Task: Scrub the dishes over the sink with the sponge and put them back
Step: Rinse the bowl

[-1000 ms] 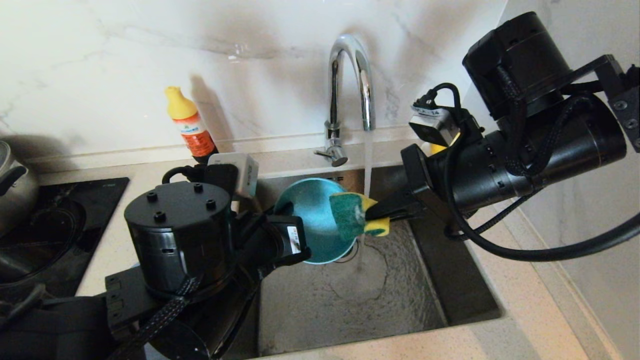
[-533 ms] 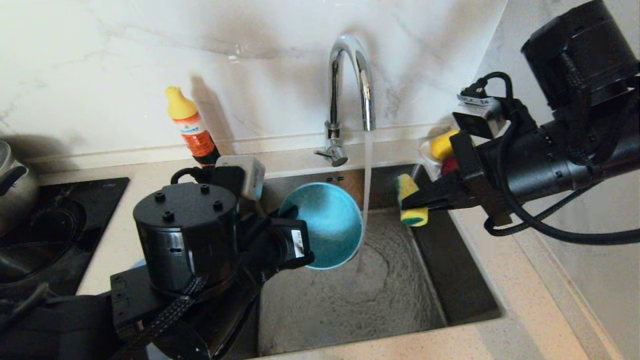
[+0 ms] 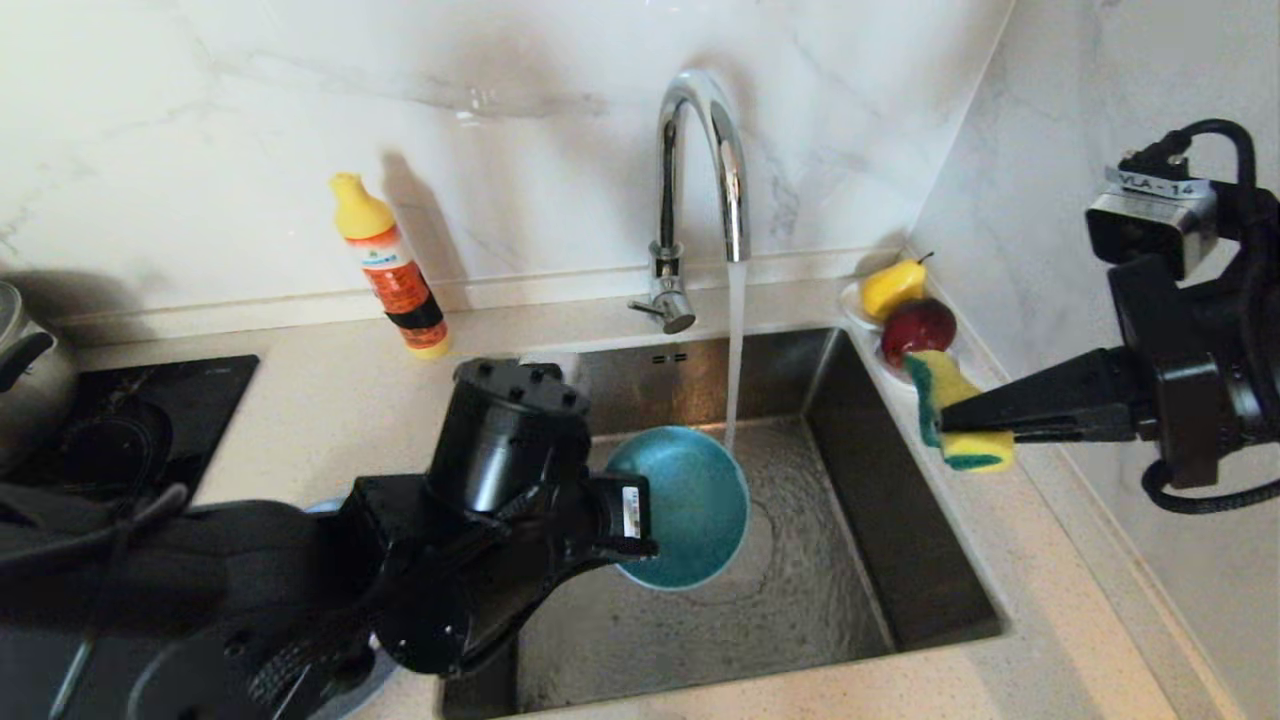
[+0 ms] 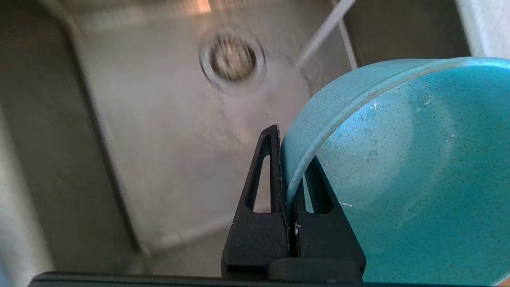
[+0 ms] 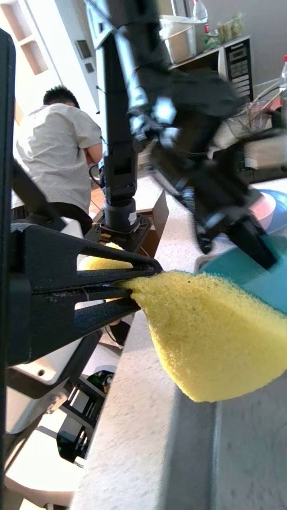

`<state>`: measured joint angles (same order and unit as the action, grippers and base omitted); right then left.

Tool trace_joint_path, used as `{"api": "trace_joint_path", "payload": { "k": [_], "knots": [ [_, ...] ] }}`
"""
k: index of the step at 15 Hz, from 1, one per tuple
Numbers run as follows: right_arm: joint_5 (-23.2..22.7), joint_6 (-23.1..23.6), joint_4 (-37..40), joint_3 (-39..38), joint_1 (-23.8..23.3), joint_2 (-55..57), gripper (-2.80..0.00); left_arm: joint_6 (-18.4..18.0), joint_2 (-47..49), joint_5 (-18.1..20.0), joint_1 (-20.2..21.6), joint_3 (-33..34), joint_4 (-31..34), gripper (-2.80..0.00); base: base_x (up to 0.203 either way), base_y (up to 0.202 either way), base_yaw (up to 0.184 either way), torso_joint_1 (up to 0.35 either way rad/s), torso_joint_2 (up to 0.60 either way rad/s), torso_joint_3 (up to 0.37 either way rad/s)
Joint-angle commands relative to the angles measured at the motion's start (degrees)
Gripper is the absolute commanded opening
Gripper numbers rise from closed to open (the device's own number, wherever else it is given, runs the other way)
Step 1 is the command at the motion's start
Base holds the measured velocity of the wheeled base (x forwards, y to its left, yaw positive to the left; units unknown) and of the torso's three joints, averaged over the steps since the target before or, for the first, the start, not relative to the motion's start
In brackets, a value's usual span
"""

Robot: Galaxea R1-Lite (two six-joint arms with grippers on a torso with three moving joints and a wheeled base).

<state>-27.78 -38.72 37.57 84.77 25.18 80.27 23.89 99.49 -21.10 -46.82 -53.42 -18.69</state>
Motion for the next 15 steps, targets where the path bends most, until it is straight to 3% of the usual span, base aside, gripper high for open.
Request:
{"api": "trace_joint_path", "payload": {
  "k": [1, 7, 15],
  "knots": [
    [-0.1, -0.3, 0.5, -2.3, -0.4, -4.2, -2.80, 5.2, 5.7, 2.8, 2.2, -9.3, 9.7, -2.80, 0.000, 0.000, 0.000, 0.000, 0.00, 0.000],
    [-0.1, -0.2, 0.2, -5.0, -1.0, -5.9, -2.80, 17.1, 21.1, 4.0, 6.9, -28.1, 20.4, -2.80, 0.000, 0.000, 0.000, 0.000, 0.00, 0.000],
    [-0.1, -0.1, -0.3, -7.7, -1.2, -5.8, -2.80, 18.1, 27.3, 4.1, 8.2, -39.7, 24.9, -2.80, 0.000, 0.000, 0.000, 0.000, 0.00, 0.000]
  ]
}}
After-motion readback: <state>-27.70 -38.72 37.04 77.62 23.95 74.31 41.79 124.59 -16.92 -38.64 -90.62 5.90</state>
